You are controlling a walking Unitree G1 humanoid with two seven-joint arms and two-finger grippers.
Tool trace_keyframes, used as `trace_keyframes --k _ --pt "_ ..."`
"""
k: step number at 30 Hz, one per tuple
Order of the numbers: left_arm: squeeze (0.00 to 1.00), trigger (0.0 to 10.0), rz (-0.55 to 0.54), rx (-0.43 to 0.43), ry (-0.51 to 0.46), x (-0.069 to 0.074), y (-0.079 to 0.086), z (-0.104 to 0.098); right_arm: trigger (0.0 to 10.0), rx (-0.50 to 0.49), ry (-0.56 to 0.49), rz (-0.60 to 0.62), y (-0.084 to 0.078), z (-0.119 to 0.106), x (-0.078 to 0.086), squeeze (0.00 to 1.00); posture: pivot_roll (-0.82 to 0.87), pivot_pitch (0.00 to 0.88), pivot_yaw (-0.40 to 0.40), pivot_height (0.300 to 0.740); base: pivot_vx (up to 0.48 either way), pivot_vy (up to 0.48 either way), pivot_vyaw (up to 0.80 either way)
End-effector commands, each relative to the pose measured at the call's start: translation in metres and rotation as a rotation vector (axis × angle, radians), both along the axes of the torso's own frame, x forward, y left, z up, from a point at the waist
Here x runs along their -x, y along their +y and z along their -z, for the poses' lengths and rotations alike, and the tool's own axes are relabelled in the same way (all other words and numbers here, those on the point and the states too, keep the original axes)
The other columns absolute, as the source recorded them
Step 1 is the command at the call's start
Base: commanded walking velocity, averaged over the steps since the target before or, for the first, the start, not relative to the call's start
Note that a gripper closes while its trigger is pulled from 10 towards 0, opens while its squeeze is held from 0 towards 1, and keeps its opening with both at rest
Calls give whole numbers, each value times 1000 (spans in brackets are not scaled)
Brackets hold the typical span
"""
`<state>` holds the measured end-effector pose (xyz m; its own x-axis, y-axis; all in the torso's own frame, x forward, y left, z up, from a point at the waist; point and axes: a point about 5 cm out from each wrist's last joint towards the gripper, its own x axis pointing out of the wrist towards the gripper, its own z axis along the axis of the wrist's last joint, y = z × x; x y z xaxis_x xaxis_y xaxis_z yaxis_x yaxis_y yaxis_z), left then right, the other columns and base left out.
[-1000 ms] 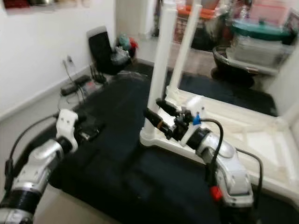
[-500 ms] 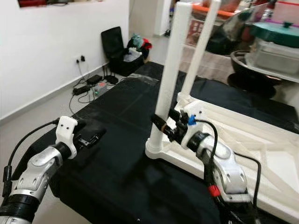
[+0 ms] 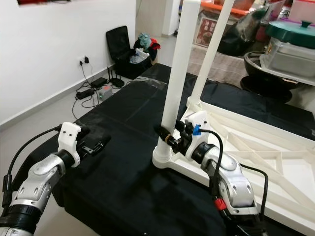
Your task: Building children table
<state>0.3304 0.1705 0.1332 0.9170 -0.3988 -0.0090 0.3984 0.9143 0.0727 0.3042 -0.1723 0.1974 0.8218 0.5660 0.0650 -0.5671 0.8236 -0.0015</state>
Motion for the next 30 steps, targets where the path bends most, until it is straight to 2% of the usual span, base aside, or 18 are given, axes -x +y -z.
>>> trace_keyframes --k 1,9,14,16,19,21,24,27,30 --pt "0 10000 3 8 6 1 0 1 10000 -17 -36 13 10 -6 -7 0 61 0 -122 740 0 0 0" --pt "0 10000 4 9 4 1 -1 1 10000 -29 -50 55 22 -8 -15 0 62 0 -122 740 0 0 0" --pt "0 10000 5 11 4 1 -1 0 10000 -27 -35 122 32 -5 -25 0 59 0 -124 740 0 0 0" --pt "0 10000 2 16 8 2 -1 1 10000 5 -14 175 35 -1 -31 0 62 0 -128 740 0 0 0" --pt "0 10000 2 16 8 2 -1 1 10000 5 -14 175 35 -1 -31 0 62 0 -128 740 0 0 0" --pt "0 10000 -1 17 10 2 -1 1 10000 30 24 276 33 5 -41 0 66 0 -131 740 0 0 0" --pt "0 10000 -3 16 10 2 -1 1 10000 32 27 338 31 5 -46 0 68 0 -133 740 0 0 0" --pt "0 10000 -5 13 9 2 0 1 10000 0 31 455 23 4 -53 0 68 0 -133 740 0 0 0" --pt "0 10000 -5 13 9 2 0 1 10000 0 31 455 23 4 -53 0 68 0 -133 740 0 0 0"
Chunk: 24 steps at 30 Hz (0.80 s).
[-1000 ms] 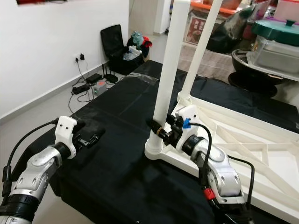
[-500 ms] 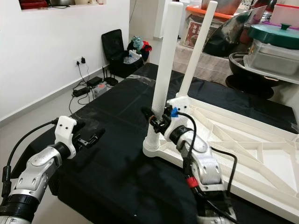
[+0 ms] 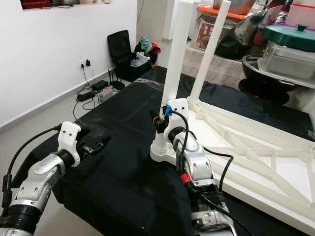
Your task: Building children table
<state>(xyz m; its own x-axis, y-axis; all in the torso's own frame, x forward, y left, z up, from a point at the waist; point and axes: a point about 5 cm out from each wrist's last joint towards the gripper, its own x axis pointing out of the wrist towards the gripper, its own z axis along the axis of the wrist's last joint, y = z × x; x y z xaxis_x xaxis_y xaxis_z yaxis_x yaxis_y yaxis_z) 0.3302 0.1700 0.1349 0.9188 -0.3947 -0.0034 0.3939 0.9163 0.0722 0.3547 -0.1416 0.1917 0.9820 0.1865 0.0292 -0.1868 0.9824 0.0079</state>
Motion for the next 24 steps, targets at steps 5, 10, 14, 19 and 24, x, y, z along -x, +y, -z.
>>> trace_keyframes --k 5,10,14,19,24 --pt "0 10000 2 8 15 2 -1 4 0 -48 -41 75 -17 -4 2 0 68 0 -133 740 0 0 0" --pt "0 10000 8 7 15 2 -2 5 0 -63 -60 217 -39 -5 12 0 51 0 -123 740 0 0 0" --pt "0 10000 11 4 16 2 -2 5 0 -28 64 716 -82 9 31 0 49 0 -123 740 0 0 0" --pt "0 10000 11 3 17 3 -2 5 0 -52 85 840 -84 12 46 0 46 0 -117 740 0 0 0" --pt "0 10000 15 -1 19 2 -3 6 0 -94 123 955 -66 16 73 0 43 0 -114 740 0 0 0"
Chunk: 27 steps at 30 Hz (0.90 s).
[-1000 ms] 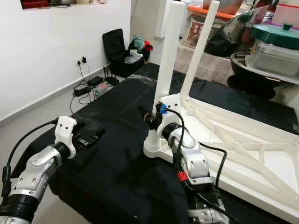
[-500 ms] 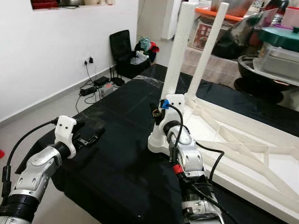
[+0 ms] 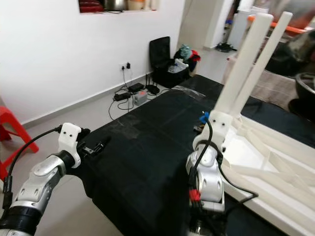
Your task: Building children table
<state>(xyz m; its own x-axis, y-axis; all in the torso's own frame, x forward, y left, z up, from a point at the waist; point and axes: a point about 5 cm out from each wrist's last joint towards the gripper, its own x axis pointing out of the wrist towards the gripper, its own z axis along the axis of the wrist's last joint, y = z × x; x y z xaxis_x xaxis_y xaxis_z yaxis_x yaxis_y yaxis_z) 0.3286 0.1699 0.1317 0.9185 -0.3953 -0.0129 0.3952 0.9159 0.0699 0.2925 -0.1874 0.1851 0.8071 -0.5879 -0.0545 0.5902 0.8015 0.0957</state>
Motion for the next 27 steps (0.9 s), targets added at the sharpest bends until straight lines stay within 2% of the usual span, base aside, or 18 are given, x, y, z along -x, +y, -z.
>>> trace_keyframes --k 1,2,3,4,8,9,10,11,14,15,16,17,18,20,26,27 --pt "0 10000 15 1 10 0 -3 2 0 -21 77 120 -15 11 11 0 43 0 -114 740 0 0 0" --pt "0 10000 15 1 10 0 -3 2 0 -21 77 120 -15 11 11 0 43 0 -114 740 0 0 0" --pt "0 10000 14 0 8 -1 -3 2 0 -39 93 100 -7 13 9 0 50 0 -116 740 0 0 0" --pt "0 10000 13 -1 8 0 -3 2 3373 -45 92 68 -4 13 5 0 51 0 -118 740 0 0 0" --pt "0 10000 12 -2 9 0 -2 2 3373 -47 91 47 -2 12 3 0 52 0 -119 740 0 0 0" --pt "0 10000 8 -2 12 1 -1 3 10000 -53 51 -2 0 7 -1 0 52 0 -121 740 0 0 0" --pt "0 10000 8 -2 12 1 -1 3 10000 -53 51 -2 0 7 -1 0 52 0 -121 740 0 0 0" --pt "0 10000 7 -1 14 1 -1 4 10000 -55 31 -12 -2 5 -2 1000 52 0 -121 740 0 0 0" --pt "0 10000 6 2 15 1 -1 4 10000 -39 13 -22 -7 0 -3 1000 53 0 -123 740 0 0 0" --pt "0 10000 6 5 15 1 -1 4 10000 -6 4 -23 -9 -5 -3 94 51 0 -120 740 0 0 0" --pt "0 10000 5 7 15 1 0 4 10000 17 0 -22 -10 -8 -3 94 51 0 -120 740 0 0 0" --pt "0 10000 6 9 15 1 0 3 10000 41 -34 -49 -10 -14 -4 0 51 0 -120 740 0 0 0" --pt "0 10000 7 9 14 1 0 3 10000 56 -57 -69 -10 -17 -5 0 51 0 -120 740 0 0 0" --pt "0 10000 17 19 12 1 -1 1 10000 126 -156 -246 -5 -30 -10 0 49 0 -117 740 0 0 0" --pt "0 10000 26 27 11 1 -1 0 10000 194 -189 -358 -2 -36 -13 0 48 0 -115 740 0 0 0" --pt "0 10000 39 37 9 2 -2 -1 10000 260 -180 -459 0 -33 -13 0 49 0 -115 740 0 266 0"
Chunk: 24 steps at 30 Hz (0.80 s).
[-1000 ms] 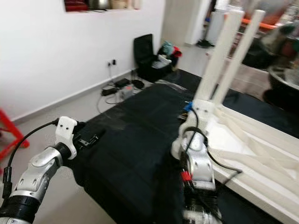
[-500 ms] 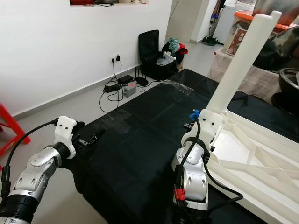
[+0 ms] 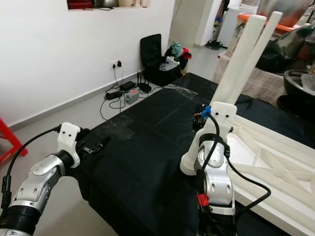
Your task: Building children table
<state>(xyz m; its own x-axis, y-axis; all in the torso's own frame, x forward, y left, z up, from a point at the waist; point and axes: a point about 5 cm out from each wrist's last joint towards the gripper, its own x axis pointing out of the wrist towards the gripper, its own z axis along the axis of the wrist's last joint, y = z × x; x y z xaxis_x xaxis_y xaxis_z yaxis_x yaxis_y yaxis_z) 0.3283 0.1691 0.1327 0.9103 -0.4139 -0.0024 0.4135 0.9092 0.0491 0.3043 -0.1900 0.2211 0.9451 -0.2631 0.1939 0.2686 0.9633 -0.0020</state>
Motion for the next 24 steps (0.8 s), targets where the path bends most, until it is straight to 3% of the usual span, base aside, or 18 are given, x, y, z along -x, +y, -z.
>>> trace_keyframes --k 1,2,3,4,6,7,9,14,17,24 --pt "0 10000 19 14 10 1 -1 0 10000 72 1 -104 3 3 -1 0 49 0 -115 740 0 266 0" --pt "0 10000 32 23 8 2 -2 -1 10000 154 15 -194 5 6 0 0 47 0 -111 740 0 394 0" --pt "0 10000 32 23 8 2 -2 -1 10000 154 15 -194 5 6 0 0 47 0 -111 740 0 394 0" --pt "0 10000 42 30 6 3 -3 -2 10000 261 36 -286 8 11 2 0 45 0 -110 740 0 480 0" --pt "0 10000 42 30 6 3 -3 -2 10000 261 36 -286 8 11 2 0 45 0 -110 740 0 480 0" --pt "0 10000 48 33 4 3 -3 -2 10000 329 54 -343 10 15 4 0 44 0 -110 740 0 480 0" --pt "0 10000 54 36 3 3 -3 -3 10000 373 104 -405 11 22 5 0 45 0 -109 740 0 480 0" --pt "0 10000 59 40 1 4 -3 -4 10000 334 163 -454 11 27 4 0 45 0 -109 740 0 480 0" --pt "0 10000 59 42 0 4 -2 -5 10000 246 203 -489 10 29 2 0 44 0 -105 740 0 480 0" --pt "0 10000 41 24 -3 2 0 -6 10000 264 209 -484 6 31 0 0 40 0 -103 740 0 137 0"
